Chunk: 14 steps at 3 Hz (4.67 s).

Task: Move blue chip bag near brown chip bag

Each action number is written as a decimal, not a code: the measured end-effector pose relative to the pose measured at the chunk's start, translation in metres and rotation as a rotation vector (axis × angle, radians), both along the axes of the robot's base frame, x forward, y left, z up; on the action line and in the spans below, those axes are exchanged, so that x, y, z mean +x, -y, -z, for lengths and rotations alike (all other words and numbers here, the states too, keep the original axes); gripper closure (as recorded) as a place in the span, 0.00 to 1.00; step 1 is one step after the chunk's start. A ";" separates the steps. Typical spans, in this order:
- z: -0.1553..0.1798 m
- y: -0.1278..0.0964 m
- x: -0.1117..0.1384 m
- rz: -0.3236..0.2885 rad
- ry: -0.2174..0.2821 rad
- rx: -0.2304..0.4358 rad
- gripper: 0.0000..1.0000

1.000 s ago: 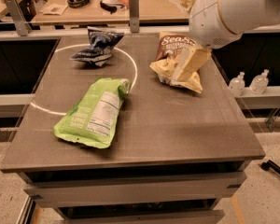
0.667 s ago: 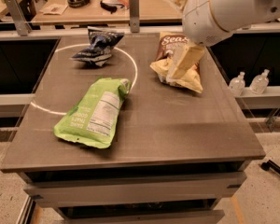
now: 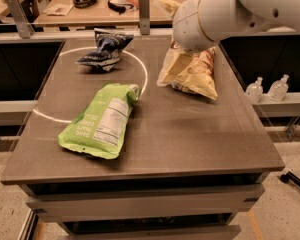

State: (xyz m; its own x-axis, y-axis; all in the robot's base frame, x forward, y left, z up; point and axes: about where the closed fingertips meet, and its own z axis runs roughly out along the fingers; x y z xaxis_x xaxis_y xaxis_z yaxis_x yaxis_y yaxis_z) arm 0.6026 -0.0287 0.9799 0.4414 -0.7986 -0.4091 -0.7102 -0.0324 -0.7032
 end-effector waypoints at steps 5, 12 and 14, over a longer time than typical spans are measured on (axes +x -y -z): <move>0.057 -0.102 0.118 -0.148 -0.122 -0.094 0.00; 0.106 -0.152 0.156 -0.295 -0.189 -0.135 0.41; 0.110 -0.128 0.144 -0.305 -0.214 -0.153 0.87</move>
Offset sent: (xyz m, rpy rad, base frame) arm 0.0984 0.0649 -0.0230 0.0014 0.0031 0.1745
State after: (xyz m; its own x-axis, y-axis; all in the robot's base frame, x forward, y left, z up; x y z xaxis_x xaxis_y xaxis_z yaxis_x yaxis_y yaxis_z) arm 0.7462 0.0994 0.8695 0.5851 -0.7030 -0.4043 -0.7819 -0.3566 -0.5114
